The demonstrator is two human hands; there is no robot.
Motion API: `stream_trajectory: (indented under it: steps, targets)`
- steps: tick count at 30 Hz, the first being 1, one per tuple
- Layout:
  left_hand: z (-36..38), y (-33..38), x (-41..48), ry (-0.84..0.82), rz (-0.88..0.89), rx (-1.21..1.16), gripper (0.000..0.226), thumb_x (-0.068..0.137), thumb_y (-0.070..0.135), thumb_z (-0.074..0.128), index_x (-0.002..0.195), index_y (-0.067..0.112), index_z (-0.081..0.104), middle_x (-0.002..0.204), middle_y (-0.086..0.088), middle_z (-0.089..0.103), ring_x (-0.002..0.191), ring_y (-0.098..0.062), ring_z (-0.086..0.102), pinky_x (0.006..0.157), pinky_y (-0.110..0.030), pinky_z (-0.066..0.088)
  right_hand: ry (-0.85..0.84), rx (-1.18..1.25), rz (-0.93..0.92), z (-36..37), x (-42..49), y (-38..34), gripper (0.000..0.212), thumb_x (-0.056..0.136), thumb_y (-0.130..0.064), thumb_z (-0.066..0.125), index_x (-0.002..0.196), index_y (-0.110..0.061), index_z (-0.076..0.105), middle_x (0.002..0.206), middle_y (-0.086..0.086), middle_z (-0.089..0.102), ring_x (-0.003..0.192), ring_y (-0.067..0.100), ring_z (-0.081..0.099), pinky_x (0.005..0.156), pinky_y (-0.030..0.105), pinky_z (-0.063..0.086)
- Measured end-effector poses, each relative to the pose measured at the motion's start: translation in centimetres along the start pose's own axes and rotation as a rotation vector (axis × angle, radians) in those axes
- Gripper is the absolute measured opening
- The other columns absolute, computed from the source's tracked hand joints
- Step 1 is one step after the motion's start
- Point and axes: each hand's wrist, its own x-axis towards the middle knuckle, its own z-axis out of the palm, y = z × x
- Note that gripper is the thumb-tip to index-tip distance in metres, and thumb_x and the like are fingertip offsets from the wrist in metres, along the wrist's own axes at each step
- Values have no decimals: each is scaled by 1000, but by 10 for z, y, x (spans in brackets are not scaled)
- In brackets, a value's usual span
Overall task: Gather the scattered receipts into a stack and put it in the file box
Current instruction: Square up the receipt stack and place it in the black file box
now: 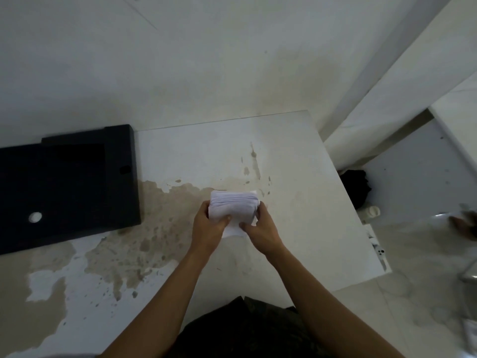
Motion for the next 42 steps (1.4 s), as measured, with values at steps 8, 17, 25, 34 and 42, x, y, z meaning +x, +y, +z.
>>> stream_trajectory:
  steps: [8,17,25,34,42]
  targets:
    - [4,-7,8,-80,-104,57,40,93,10,56,130,13,42,104,8,56,91,-6,57,71,-16,43,-45,-110,27,18,14,4,46,101,-8,51,143,3,36,138,13,48,128,21,49,98,19,42]
    - [-10,-2,8,-179,-207,5,35,92,10,59,126,15,54,122,-7,62,105,-23,60,87,-38,53,44,-93,157,11,20,0,29,95,-30,58,118,-13,52,109,2,62,97,20,61,79,32,53]
    - [-9,37,-15,-88,-286,-230,40,86,3,51,124,16,54,118,-7,64,103,-28,61,89,-49,52,-53,176,182,-1,16,-18,21,99,-28,44,117,-18,49,106,-5,57,93,12,57,67,27,45]
    - [-37,55,-44,64,-311,-303,42,81,5,51,122,14,56,119,-10,65,102,-27,61,80,-41,56,-123,235,114,23,9,-35,16,96,-20,43,110,-20,51,101,-5,60,90,14,59,65,27,45]
    - [-93,47,-65,145,-145,-1153,60,90,55,55,134,14,56,135,-14,60,124,-31,57,101,-46,48,-82,566,17,75,-4,-99,13,97,-16,48,108,-24,48,111,0,59,105,18,59,83,38,55]
